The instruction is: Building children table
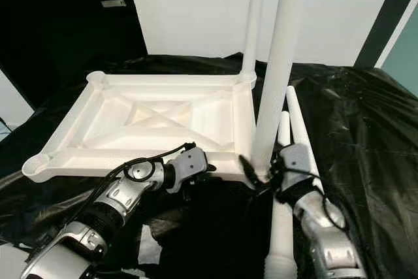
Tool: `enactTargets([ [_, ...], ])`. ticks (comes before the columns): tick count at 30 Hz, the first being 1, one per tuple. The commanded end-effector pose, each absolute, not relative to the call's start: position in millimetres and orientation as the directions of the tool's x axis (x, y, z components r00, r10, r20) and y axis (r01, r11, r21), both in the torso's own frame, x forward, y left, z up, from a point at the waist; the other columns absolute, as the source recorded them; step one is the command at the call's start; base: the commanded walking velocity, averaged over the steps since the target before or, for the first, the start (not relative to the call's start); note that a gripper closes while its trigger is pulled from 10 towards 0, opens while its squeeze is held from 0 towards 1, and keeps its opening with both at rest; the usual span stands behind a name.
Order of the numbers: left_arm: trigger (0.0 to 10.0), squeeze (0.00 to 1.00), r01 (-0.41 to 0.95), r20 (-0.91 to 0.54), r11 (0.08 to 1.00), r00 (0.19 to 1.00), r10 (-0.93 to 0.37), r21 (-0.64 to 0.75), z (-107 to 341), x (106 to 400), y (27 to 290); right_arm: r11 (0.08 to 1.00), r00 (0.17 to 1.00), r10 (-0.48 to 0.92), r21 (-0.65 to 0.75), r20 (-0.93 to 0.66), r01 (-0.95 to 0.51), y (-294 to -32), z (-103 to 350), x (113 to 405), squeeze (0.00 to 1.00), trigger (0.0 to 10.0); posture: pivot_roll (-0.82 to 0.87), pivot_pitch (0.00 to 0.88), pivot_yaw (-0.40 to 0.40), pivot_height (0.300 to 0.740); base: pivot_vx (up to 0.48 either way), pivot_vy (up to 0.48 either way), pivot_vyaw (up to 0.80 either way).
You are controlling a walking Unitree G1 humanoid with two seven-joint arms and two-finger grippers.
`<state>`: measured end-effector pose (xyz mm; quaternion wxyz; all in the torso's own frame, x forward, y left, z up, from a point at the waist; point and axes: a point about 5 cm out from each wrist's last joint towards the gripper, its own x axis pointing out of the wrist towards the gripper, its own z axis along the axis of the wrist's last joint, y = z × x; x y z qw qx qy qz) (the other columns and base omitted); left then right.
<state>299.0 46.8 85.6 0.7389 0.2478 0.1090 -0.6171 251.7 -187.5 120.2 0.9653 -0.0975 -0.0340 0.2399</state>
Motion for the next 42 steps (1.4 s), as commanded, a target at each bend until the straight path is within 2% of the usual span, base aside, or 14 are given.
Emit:
enactTargets([
  [1,10.0,0.0,0.993,-0.601,0.078,0.115,-0.791,0.087,44.6,278.7,58.5,0.828,0.849,0.529,-0.215,-0.005,-0.518,-193.2,122.5,253.5,0.0,10.0,0.0,0.0,0.006,0.74,0.0,0.0,0.0],
  [5,10.0,0.0,0.993,-0.6,0.082,0.118,-0.791,0.088,44.9,279.3,58.3,0.745,0.776,0.626,-0.235,-0.081,-0.625,-201.5,123.8,256.6,0.0,9.8,0.0,0.0,0.003,0.74,0.0,0.0,0.0],
  [7,10.0,0.0,0.993,-0.597,0.084,0.12,-0.793,0.089,45.4,279.5,58.1,0.696,0.732,0.669,-0.236,-0.131,-0.679,-204.4,121.9,257.2,0.0,4.5,0.01,0.0,0.002,0.74,0.0,0.0,0.0],
  [8,10.0,0.0,0.992,-0.597,0.085,0.122,-0.793,0.089,45.5,279.7,58.2,0.68,0.714,0.686,-0.229,-0.139,-0.697,-206.6,122.0,257.3,0.0,0.0,0.01,0.0,0.001,0.74,0.0,0.0,0.0],
  [13,10.0,0.0,0.992,-0.597,0.089,0.125,-0.792,0.09,45.6,280.0,59.5,0.648,0.681,0.715,-0.218,-0.157,-0.73,-214.4,123.4,258.9,0.0,0.0,0.01,0.0,0.002,0.74,0.0,0.0,0.0],
  [20,10.0,0.0,0.992,-0.599,0.091,0.126,-0.791,0.089,45.7,280.0,61.5,0.646,0.682,0.712,-0.226,-0.169,-0.73,-222.4,126.8,263.9,0.0,0.0,0.01,0.0,0.004,0.74,0.0,0.0,0.0],
  [23,10.0,0.0,0.992,-0.599,0.088,0.124,-0.791,0.089,46.0,279.6,61.4,0.665,0.695,0.701,-0.205,-0.16,-0.718,-223.2,124.8,263.6,0.0,0.0,0.01,0.0,0.005,0.74,0.0,0.0,0.0],
  [25,10.0,0.0,0.992,-0.597,0.085,0.121,-0.793,0.088,46.4,279.3,60.8,0.714,0.732,0.669,-0.161,-0.13,-0.681,-220.1,119.1,260.8,0.0,0.0,0.01,0.0,0.003,0.74,0.0,0.0,0.0],
  [27,10.0,0.0,0.992,-0.597,0.086,0.122,-0.793,0.089,46.4,278.9,61.2,0.86,0.869,0.491,-0.124,-0.054,-0.494,-210.4,112.6,260.4,0.0,0.0,0.02,0.0,0.002,0.74,0.0,0.0,0.0],
  [28,10.0,0.0,0.992,-0.597,0.086,0.122,-0.793,0.089,46.4,278.9,61.2,0.86,0.869,0.491,-0.124,-0.054,-0.494,-210.4,112.6,260.4,0.0,0.0,0.02,0.0,0.002,0.74,0.0,0.0,0.0],
  [29,10.0,0.0,0.992,-0.597,0.088,0.123,-0.793,0.088,46.4,278.8,61.7,0.915,0.922,0.387,-0.115,-0.023,-0.387,-204.6,111.4,258.1,0.0,0.0,0.02,0.0,0.003,0.74,0.0,0.0,0.0],
  [31,10.0,0.0,0.992,-0.597,0.088,0.123,-0.793,0.088,46.4,278.8,61.7,0.915,0.922,0.387,-0.115,-0.023,-0.387,-204.6,111.4,258.1,0.0,0.0,0.02,0.0,0.003,0.74,0.0,0.0,0.0],
  [33,10.0,0.0,0.992,-0.598,0.088,0.123,-0.792,0.086,46.0,278.3,63.0,0.967,0.973,0.229,-0.118,0.031,-0.224,-193.3,111.2,246.6,0.0,0.0,0.02,0.0,0.006,0.74,0.0,0.0,0.0],
  [42,10.0,0.0,0.993,-0.606,0.082,0.118,-0.787,0.086,45.4,278.1,65.5,0.994,0.994,0.004,-0.113,0.105,0.008,-192.0,107.0,225.7,0.0,0.0,0.02,0.0,0.013,0.74,0.0,0.0,0.0],
])
